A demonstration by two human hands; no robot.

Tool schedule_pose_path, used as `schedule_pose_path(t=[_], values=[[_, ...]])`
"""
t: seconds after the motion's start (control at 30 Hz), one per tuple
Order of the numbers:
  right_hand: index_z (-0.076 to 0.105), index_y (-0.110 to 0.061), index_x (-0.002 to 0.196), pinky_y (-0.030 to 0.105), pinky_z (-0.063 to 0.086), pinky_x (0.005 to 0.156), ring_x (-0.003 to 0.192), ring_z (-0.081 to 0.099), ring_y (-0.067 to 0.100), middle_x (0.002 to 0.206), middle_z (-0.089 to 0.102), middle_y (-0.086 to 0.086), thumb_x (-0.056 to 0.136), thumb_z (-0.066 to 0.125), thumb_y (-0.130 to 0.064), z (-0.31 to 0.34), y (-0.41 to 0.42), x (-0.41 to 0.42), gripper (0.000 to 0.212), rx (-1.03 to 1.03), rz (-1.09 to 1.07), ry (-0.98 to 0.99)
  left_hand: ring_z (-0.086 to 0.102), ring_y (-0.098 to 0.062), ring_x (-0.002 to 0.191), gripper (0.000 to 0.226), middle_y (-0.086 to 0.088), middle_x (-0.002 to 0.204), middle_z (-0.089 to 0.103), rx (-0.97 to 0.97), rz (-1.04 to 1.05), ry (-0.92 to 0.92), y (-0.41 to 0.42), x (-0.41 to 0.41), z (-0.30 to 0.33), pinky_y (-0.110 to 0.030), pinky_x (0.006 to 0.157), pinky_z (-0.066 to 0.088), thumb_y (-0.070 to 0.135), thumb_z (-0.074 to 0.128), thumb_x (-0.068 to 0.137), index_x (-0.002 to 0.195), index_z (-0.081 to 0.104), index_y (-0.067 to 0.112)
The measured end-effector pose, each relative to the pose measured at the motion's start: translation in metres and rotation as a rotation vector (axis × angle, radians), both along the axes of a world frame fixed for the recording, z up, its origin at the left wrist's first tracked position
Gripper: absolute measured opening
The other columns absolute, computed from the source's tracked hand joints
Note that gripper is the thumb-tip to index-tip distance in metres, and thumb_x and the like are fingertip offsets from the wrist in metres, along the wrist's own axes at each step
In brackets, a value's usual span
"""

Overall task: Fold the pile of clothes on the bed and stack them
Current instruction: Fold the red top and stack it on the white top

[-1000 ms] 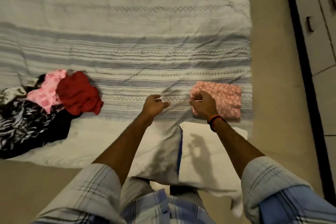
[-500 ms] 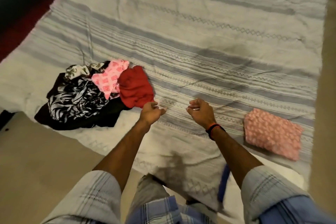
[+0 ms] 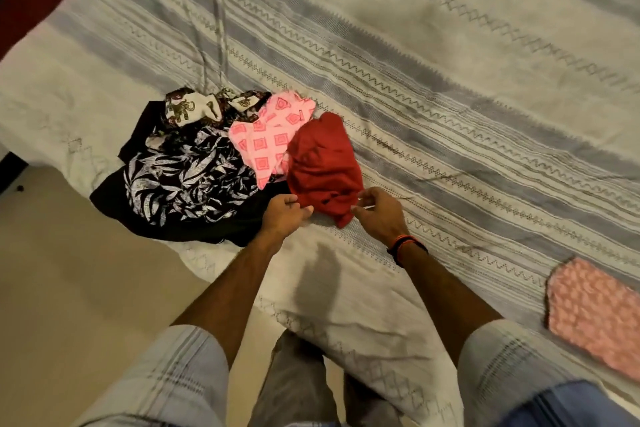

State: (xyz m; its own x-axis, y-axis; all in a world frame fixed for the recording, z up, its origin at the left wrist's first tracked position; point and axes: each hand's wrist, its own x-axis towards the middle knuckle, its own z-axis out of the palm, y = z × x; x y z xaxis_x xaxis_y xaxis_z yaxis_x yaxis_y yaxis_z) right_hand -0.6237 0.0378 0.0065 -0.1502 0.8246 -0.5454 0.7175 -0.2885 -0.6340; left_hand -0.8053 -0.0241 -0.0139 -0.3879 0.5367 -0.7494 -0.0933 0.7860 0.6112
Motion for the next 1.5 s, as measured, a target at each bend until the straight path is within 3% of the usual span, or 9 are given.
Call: schedule_pose_path(t=[0.17, 0.4, 0.53, 0.7, 0.9, 1.0, 1.1, 1.27, 1.5], values=[[0.060, -0.011, 0.107, 0.043, 0.054, 0.084, 0.089, 0.063, 0.025, 0.098, 0.067, 0.004, 0.082, 0.069, -0.021, -0.035, 0.033, -0.034, 0.029, 0.029, 0.156, -0.132, 0.060, -0.027, 0.115, 0.057, -0.017, 0.128, 0.059, -0.017, 0.006, -0.025, 0.023, -0.018, -0.035, -0.036, 0.101, 0.049, 0.010, 0.076, 0.084, 0.133, 0.051, -0.001], [0.050, -0.009, 0.122, 0.047, 0.049, 0.090, 0.114, 0.049, 0.035, 0.127, 0.047, 0.016, 0.080, 0.071, -0.024, -0.064, 0.052, -0.072, 0.049, 0.265, 0.353, -0.315, 0.059, -0.026, 0.114, 0.055, -0.016, 0.129, 0.058, -0.021, 0.069, -0.062, 0.047, -0.026, -0.060, -0.043, 0.097, 0.051, 0.009, 0.075, 0.085, 0.133, 0.051, 0.001], [0.055, -0.005, 0.113, 0.047, 0.047, 0.086, 0.109, 0.048, 0.038, 0.119, 0.048, 0.019, 0.085, 0.060, -0.011, -0.076, 0.062, -0.082, 0.028, 0.327, 0.376, -0.401, 0.059, -0.023, 0.111, 0.056, -0.014, 0.130, 0.058, -0.037, 0.081, -0.102, 0.048, -0.027, -0.064, -0.038, 0.092, 0.051, 0.010, 0.074, 0.086, 0.136, 0.049, 0.002], [0.059, -0.010, 0.101, 0.046, 0.038, 0.096, 0.108, 0.050, 0.033, 0.115, 0.057, 0.011, 0.081, 0.061, -0.016, -0.067, 0.066, -0.075, 0.021, 0.323, 0.408, -0.233, 0.062, -0.025, 0.112, 0.055, -0.013, 0.127, 0.061, -0.040, 0.079, -0.115, 0.051, -0.027, -0.053, -0.038, 0.093, 0.051, 0.011, 0.073, 0.087, 0.135, 0.048, 0.003], [0.051, -0.014, 0.097, 0.026, 0.036, 0.062, 0.070, 0.048, 0.013, 0.079, 0.055, -0.006, 0.095, 0.059, -0.023, -0.029, 0.059, -0.067, 0.013, 0.170, 0.162, 0.142, 0.064, -0.022, 0.109, 0.072, -0.002, 0.121, 0.067, 0.024, 0.026, -0.063, 0.060, -0.028, -0.023, -0.044, 0.096, 0.053, 0.033, 0.079, 0.063, 0.130, 0.057, 0.022], [0.052, -0.016, 0.095, 0.015, 0.036, 0.059, 0.068, 0.046, 0.004, 0.079, 0.053, -0.011, 0.092, 0.065, -0.025, -0.006, 0.055, -0.066, 0.016, 0.125, 0.057, 0.253, 0.066, -0.023, 0.104, 0.052, -0.005, 0.113, 0.069, 0.085, 0.020, -0.094, 0.066, -0.023, 0.009, -0.044, 0.091, 0.057, 0.015, 0.075, 0.073, 0.123, 0.061, 0.018], [0.051, -0.016, 0.098, 0.022, 0.044, 0.065, 0.071, 0.050, 0.007, 0.084, 0.056, -0.006, 0.085, 0.074, -0.026, 0.019, 0.049, -0.059, 0.028, 0.094, 0.026, 0.315, 0.067, -0.027, 0.095, 0.026, -0.006, 0.094, 0.070, 0.150, 0.015, -0.124, 0.065, -0.014, 0.046, -0.044, 0.085, 0.058, -0.002, 0.065, 0.081, 0.095, 0.068, 0.019], [0.050, -0.024, 0.109, 0.046, 0.054, 0.089, 0.099, 0.062, 0.021, 0.107, 0.061, -0.001, 0.070, 0.083, -0.031, 0.060, 0.040, -0.035, 0.051, 0.085, -0.037, 0.404, 0.065, -0.015, 0.084, 0.031, 0.004, 0.076, 0.072, 0.246, 0.085, -0.277, 0.059, 0.004, 0.103, -0.033, 0.080, 0.054, -0.010, 0.058, 0.082, 0.086, 0.071, 0.018], [0.051, -0.017, 0.127, 0.041, 0.057, 0.089, 0.103, 0.065, 0.018, 0.116, 0.064, 0.000, 0.073, 0.086, -0.032, 0.129, 0.026, 0.009, 0.066, 0.057, -0.012, 0.518, 0.062, -0.018, 0.080, 0.035, -0.002, 0.082, 0.068, 0.422, 0.122, -0.272, 0.046, 0.044, 0.180, -0.030, 0.069, 0.051, -0.010, 0.047, 0.083, 0.088, 0.067, 0.019]])
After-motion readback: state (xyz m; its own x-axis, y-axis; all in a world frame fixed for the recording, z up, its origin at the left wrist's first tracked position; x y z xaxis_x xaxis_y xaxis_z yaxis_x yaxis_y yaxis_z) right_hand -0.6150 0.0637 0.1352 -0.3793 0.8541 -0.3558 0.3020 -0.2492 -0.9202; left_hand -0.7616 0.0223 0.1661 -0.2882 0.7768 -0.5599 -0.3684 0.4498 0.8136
